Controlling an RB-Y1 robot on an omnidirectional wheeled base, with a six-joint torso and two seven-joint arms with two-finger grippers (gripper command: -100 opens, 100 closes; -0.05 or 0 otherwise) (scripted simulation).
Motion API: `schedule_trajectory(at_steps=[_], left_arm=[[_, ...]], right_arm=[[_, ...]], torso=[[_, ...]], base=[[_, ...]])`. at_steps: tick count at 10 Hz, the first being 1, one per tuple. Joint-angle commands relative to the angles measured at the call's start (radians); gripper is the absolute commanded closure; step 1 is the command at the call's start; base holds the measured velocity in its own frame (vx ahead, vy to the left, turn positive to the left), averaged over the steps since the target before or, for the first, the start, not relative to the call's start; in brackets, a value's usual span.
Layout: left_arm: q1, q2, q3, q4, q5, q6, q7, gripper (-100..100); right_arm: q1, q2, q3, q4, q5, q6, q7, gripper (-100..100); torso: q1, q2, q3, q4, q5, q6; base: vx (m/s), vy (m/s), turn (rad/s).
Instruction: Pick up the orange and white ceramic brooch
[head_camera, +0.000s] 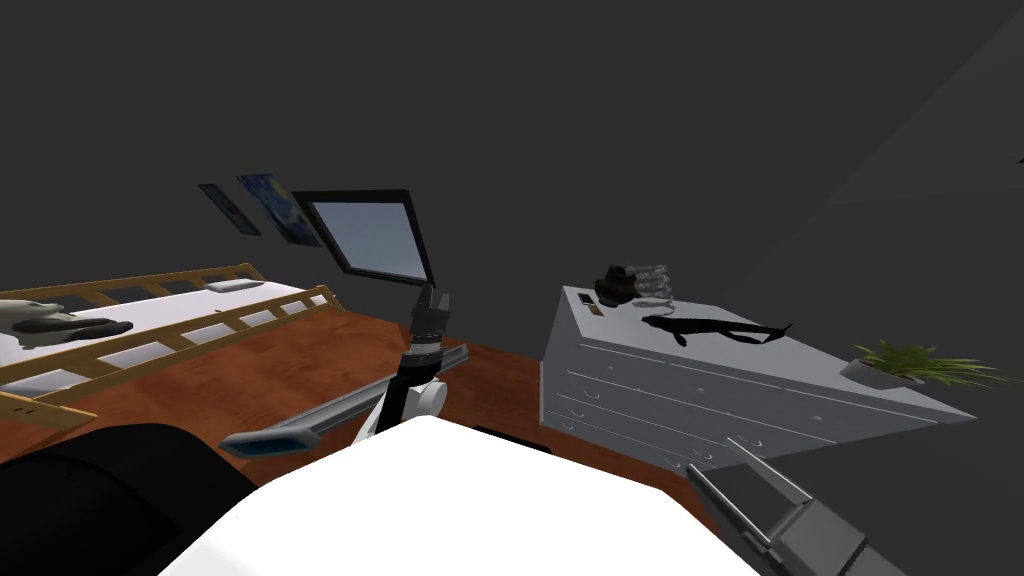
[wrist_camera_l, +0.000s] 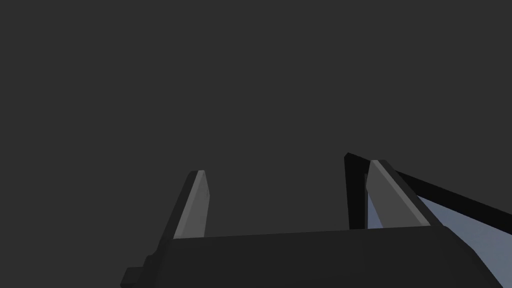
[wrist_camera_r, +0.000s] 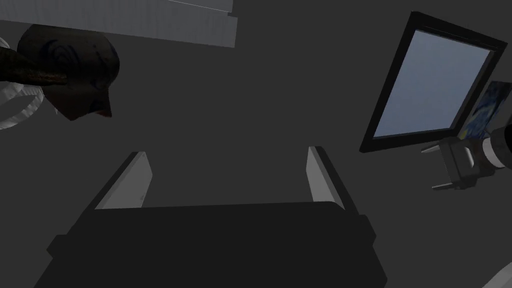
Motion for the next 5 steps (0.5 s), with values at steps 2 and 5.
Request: schedule_trajectory(at_steps=[2,5], left_arm=[[0.000,0.000,0.000,0.000,0.000,0.000,0.000,0],[0.000,0.000,0.000,0.000,0.000,0.000,0.000,0]], right_arm=[[0.074,-0.062,-0.072,0.028,0.048,-0.046,0.058,-100],[0.144,-0.103,-0.137,0.044,0.082,-0.071,0.098,-100]], torso=[[0.000,0.000,0.000,0.000,0.000,0.000],[0.000,-0.002,-0.001,0.000,0.000,0.000]], base=[[0.001,0.098,0.027],[0.030,0.091,0.026]])
